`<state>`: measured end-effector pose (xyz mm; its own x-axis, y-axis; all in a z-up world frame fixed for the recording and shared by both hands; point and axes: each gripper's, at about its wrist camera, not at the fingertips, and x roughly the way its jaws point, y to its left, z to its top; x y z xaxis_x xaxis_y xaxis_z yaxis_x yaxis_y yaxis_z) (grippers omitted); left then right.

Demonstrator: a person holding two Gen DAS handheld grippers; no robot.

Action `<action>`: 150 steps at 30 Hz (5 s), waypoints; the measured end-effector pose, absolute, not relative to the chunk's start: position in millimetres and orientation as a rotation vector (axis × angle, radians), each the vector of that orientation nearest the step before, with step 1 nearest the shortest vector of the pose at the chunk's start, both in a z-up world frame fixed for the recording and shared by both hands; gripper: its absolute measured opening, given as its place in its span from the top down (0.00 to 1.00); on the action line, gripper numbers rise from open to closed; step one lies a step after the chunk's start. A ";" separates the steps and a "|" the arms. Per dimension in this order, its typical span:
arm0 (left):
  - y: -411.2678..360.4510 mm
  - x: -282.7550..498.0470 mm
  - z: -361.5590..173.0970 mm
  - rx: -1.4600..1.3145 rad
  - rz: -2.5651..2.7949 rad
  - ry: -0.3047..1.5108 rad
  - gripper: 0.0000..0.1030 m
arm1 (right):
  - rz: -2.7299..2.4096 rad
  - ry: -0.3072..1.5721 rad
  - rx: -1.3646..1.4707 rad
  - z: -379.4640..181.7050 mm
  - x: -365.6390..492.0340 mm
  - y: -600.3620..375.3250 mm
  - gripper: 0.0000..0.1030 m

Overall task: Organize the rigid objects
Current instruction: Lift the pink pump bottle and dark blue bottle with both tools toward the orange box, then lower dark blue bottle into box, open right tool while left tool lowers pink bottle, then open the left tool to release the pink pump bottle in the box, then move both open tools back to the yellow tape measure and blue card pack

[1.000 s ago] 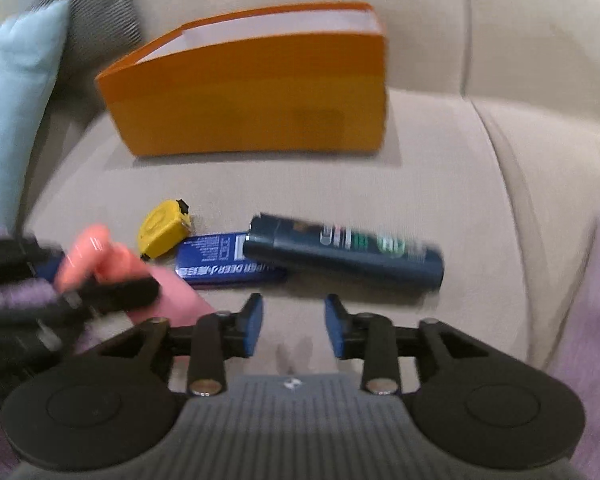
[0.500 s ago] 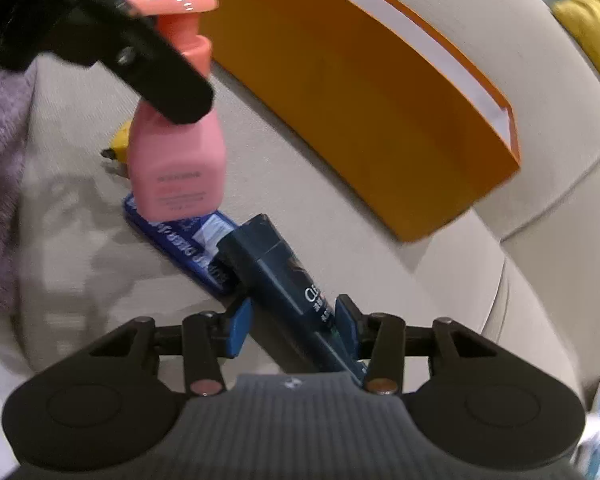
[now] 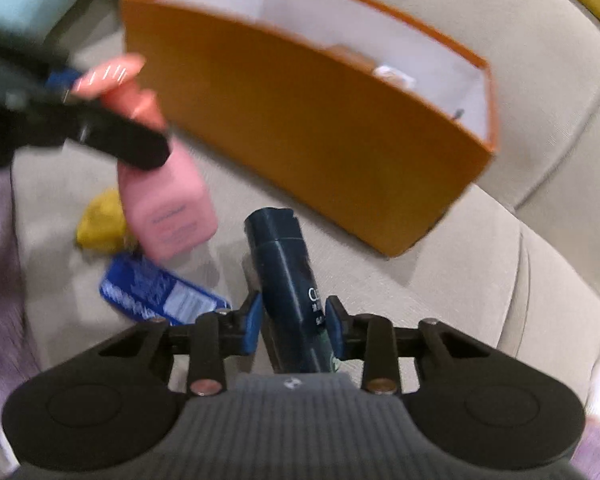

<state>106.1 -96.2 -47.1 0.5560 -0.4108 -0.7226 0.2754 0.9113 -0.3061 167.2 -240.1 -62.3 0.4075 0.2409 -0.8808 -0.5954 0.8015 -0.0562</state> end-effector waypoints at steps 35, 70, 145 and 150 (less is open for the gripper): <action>-45.7 212.7 2.1 -0.145 -0.379 0.743 0.72 | 0.305 0.985 -0.117 14.6 299.4 -220.8 0.75; -46.5 273.0 -50.0 -0.136 -0.407 0.927 0.72 | 0.207 1.014 -0.204 -35.6 361.6 -193.4 0.94; -75.2 116.9 -114.1 0.121 -0.562 1.083 0.28 | 0.829 1.090 -0.616 -80.6 113.6 -176.7 0.54; -74.8 117.8 -121.7 0.120 -0.590 1.067 0.35 | 0.866 1.012 -0.762 -87.6 100.1 -170.0 0.50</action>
<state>117.8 -74.8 -121.7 0.3449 -0.3962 -0.8509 0.5094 0.8405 -0.1848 100.1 -170.0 -87.6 0.2733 0.2484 -0.9293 -0.8798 0.4552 -0.1371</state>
